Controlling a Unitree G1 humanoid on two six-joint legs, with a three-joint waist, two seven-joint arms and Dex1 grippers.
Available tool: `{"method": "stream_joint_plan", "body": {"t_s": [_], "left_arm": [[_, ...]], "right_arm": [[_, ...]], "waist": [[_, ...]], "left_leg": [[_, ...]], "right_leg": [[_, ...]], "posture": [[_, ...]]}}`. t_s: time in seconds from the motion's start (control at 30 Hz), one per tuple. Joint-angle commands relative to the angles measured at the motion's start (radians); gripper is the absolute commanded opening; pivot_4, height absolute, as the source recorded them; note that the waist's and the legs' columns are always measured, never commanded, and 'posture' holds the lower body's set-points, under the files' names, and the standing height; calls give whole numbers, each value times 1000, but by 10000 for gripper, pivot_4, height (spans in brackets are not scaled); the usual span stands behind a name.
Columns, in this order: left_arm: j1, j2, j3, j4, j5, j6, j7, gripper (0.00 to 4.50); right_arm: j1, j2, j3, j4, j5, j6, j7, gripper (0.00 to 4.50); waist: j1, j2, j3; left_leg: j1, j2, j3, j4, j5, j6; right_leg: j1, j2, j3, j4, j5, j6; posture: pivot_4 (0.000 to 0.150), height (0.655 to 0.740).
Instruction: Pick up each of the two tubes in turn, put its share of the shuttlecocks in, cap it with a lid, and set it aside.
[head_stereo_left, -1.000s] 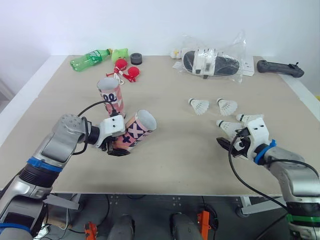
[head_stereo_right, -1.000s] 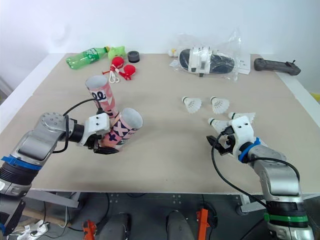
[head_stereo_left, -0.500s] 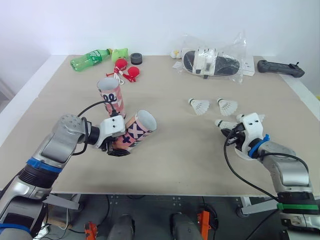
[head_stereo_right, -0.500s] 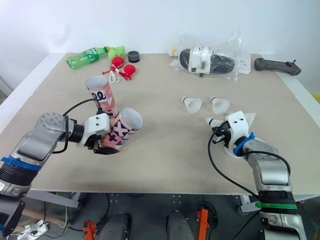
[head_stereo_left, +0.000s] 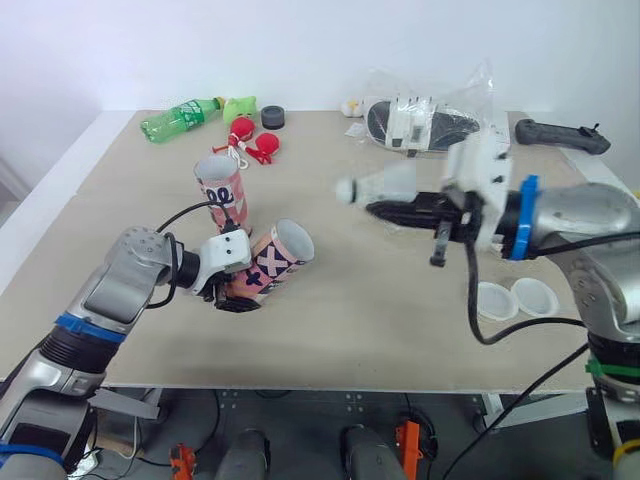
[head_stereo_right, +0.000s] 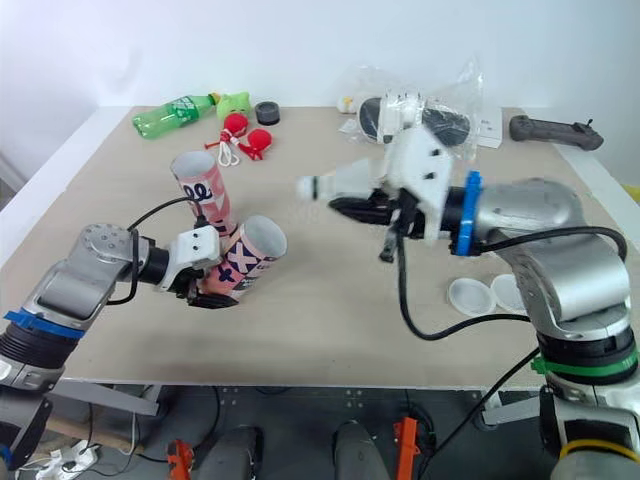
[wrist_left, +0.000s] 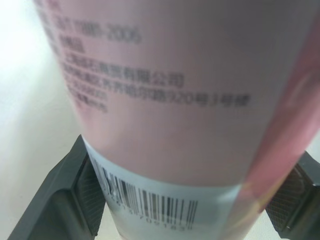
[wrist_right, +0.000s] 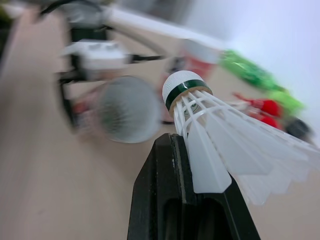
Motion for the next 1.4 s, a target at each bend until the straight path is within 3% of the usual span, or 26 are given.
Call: {"method": "stream_joint_plan", "body": {"t_s": [0.03,0.4,0.5,0.63,0.73,0.77,0.87,0.97,1.13,1.23,1.4], "left_arm": [[6,-28,-62,26,8,-7,-4,36609],[11,-30,-53,7,7,3,-1,36609],[14,-28,-52,3,7,6,0,36609],[13,-28,-51,1,7,7,2,36609],[19,-26,-50,-3,7,8,3,36609],[20,-26,-49,-5,7,9,3,36609],[23,-25,-46,-11,7,13,3,36609],[24,-25,-46,-13,8,14,4,36609],[23,-30,-45,-13,8,15,8,36609],[29,-30,-44,-19,7,15,9,36609],[31,-34,-45,-22,7,16,9,36609]], "right_arm": [[-104,14,136,38,-126,-109,77,197],[-213,180,337,298,-399,-319,112,197],[-216,209,321,291,-389,-309,132,9729],[-230,220,294,290,-381,-302,147,27204],[-242,222,260,269,-354,-276,161,42851],[-247,221,245,265,-342,-266,166,44517],[-284,231,160,286,-251,-195,188,44517],[-306,217,128,315,-202,-160,227,36421],[-322,205,135,384,-179,-139,287,11688],[-313,237,210,425,-213,-157,323,644],[-320,328,298,517,-274,-212,326,644]], "waist": [[1,0,0],[8,0,0],[8,0,0],[8,0,0],[8,0,0],[8,0,0],[7,0,0],[7,0,0],[7,0,0],[6,0,0],[6,1,0]], "left_leg": [[0,0,0,0,0,0],[-1,0,-1,0,0,0],[-2,0,-1,0,0,0],[-2,1,-1,0,0,0],[-2,1,-1,0,0,0],[-2,1,-1,0,0,0],[-2,1,-1,0,0,0],[-2,1,-2,0,0,0],[-1,1,-2,0,0,0],[-1,1,-2,0,0,0],[-1,1,-2,0,0,0]], "right_leg": [[0,0,0,0,0,0],[-1,0,-2,1,0,1],[-1,0,-2,1,1,3],[-1,0,-3,2,1,3],[-1,0,-3,2,1,3],[-1,0,-3,2,1,3],[-1,0,-3,2,1,3],[-1,1,-3,2,1,2],[-1,0,-3,2,0,2],[-1,1,-3,3,0,1],[-1,1,-3,4,1,2]], "posture": [[1500,7400],[1500,7400],[1500,7400],[1500,7400],[1500,7400],[1500,7400],[1500,7400],[1500,7400],[1500,7400],[1500,7400],[1500,7400]]}}
